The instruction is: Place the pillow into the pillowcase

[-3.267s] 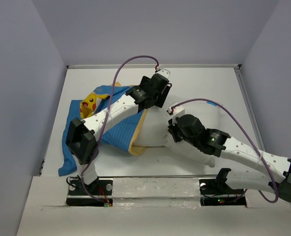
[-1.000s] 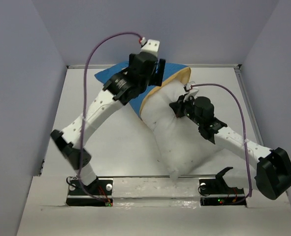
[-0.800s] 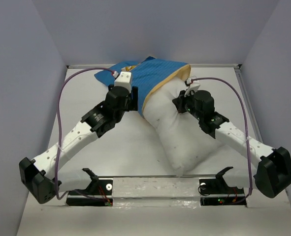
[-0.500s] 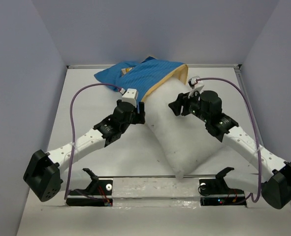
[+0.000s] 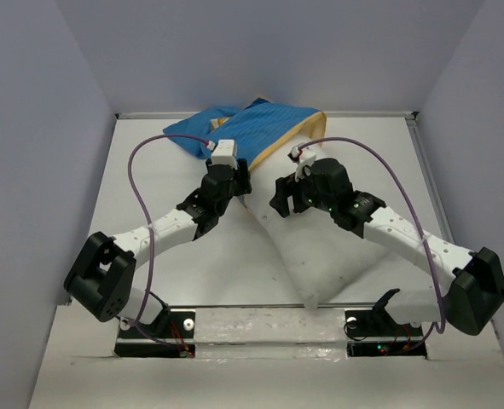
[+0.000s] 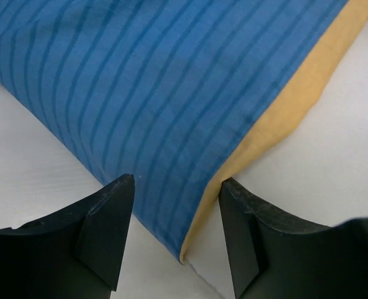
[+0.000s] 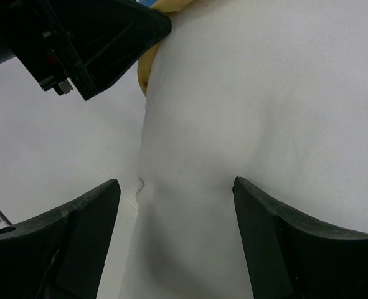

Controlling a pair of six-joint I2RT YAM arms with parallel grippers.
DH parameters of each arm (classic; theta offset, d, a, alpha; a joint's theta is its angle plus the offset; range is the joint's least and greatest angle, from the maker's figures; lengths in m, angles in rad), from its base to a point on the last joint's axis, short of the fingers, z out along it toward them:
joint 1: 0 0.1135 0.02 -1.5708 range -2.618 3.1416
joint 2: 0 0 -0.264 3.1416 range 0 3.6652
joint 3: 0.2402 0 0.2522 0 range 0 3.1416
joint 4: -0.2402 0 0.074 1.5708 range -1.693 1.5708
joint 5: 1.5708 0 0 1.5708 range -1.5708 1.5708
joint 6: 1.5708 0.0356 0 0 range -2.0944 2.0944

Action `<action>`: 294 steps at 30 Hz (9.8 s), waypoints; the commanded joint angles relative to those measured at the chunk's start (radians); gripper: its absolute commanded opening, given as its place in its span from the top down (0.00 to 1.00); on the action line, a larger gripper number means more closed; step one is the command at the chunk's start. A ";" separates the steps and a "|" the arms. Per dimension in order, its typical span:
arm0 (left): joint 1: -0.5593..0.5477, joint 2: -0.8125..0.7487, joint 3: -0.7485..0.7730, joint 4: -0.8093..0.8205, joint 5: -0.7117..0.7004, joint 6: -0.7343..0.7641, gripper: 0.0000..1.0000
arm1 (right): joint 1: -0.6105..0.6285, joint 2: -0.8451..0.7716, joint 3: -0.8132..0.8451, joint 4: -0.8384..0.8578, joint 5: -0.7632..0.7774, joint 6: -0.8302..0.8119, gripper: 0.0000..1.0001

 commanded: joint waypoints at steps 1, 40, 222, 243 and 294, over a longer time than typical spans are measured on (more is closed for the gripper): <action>0.028 0.034 0.041 0.135 0.004 0.022 0.37 | 0.026 0.041 0.103 -0.021 0.052 -0.067 0.18; -0.361 -0.051 0.592 -0.149 0.608 -0.135 1.00 | 0.035 0.144 0.100 0.707 0.659 0.134 1.00; -0.136 -0.286 0.124 -0.365 0.266 0.008 1.00 | 0.089 0.161 0.118 0.308 0.276 0.160 1.00; -0.155 -0.222 0.380 -0.394 0.694 -0.012 1.00 | 0.188 0.024 0.124 0.537 0.858 0.145 1.00; 0.099 0.074 0.489 -0.637 -0.082 0.138 1.00 | -0.080 0.441 0.459 -0.078 -0.133 -0.141 0.60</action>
